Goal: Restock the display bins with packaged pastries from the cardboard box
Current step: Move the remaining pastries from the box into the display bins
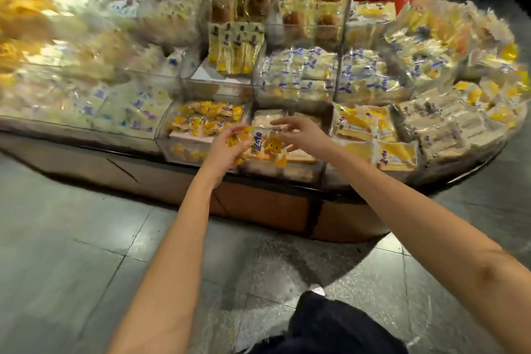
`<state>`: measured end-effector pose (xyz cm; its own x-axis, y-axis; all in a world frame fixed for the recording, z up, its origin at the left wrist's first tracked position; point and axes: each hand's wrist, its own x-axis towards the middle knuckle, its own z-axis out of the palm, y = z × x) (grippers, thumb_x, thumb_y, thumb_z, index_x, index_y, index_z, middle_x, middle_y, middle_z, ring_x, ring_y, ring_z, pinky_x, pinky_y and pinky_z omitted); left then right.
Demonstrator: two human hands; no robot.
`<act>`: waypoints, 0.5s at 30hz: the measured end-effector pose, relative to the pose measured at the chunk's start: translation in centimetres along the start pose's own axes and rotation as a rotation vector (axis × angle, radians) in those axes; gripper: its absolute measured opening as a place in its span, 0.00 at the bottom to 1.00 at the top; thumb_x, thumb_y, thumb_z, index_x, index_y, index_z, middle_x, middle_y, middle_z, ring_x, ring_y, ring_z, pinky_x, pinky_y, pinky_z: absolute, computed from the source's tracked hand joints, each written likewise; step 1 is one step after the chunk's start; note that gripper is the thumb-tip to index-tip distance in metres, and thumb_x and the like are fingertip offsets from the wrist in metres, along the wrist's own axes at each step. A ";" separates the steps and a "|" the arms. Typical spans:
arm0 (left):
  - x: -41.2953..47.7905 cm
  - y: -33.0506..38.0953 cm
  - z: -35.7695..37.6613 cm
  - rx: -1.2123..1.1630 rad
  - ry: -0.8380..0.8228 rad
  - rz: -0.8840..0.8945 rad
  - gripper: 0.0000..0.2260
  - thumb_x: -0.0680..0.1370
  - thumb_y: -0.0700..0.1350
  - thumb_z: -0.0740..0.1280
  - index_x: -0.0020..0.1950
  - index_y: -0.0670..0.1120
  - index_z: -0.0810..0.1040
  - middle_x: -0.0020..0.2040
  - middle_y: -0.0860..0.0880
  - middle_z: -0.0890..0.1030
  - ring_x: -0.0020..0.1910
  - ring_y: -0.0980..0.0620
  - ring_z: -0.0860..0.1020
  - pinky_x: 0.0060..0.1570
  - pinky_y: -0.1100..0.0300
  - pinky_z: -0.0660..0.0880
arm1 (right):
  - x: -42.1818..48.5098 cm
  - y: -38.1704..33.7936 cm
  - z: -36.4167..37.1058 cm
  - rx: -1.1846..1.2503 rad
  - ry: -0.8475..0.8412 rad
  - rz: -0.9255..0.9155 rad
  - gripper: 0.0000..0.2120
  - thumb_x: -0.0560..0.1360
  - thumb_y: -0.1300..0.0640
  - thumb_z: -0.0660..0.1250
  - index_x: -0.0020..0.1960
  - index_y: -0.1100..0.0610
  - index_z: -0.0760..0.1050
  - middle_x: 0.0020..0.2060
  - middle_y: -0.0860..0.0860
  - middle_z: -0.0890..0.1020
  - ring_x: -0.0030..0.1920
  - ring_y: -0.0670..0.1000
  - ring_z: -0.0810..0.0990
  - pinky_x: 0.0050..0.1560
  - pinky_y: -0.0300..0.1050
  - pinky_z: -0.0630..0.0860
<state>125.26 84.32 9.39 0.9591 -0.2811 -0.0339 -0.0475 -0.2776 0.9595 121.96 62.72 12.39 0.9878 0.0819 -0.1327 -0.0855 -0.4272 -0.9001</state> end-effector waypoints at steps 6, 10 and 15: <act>4.0 -4.6 -6.7 0.022 0.121 -0.122 0.13 0.78 0.41 0.69 0.57 0.58 0.75 0.64 0.50 0.74 0.64 0.45 0.75 0.59 0.53 0.75 | 10.0 -1.4 6.3 -0.072 -0.137 -0.012 0.12 0.77 0.59 0.68 0.60 0.51 0.80 0.43 0.51 0.82 0.46 0.55 0.83 0.52 0.54 0.81; 9.3 -7.9 -10.2 0.061 0.140 -0.199 0.14 0.78 0.40 0.69 0.60 0.55 0.75 0.61 0.52 0.73 0.63 0.46 0.75 0.59 0.53 0.75 | 17.7 -0.9 8.9 -0.087 -0.210 0.010 0.12 0.78 0.60 0.68 0.60 0.51 0.80 0.38 0.49 0.80 0.41 0.52 0.81 0.51 0.51 0.80; 17.0 -10.6 -14.9 0.164 0.011 -0.334 0.16 0.78 0.38 0.68 0.65 0.50 0.75 0.65 0.51 0.70 0.62 0.48 0.74 0.60 0.53 0.75 | 26.5 -0.5 12.1 -0.111 -0.286 0.086 0.14 0.77 0.59 0.69 0.62 0.57 0.78 0.47 0.48 0.81 0.42 0.46 0.79 0.51 0.50 0.80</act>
<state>146.21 96.17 2.83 0.9322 -0.1406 -0.3334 0.2252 -0.4958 0.8387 146.56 75.95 4.32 0.8994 0.2845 -0.3317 -0.1367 -0.5379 -0.8319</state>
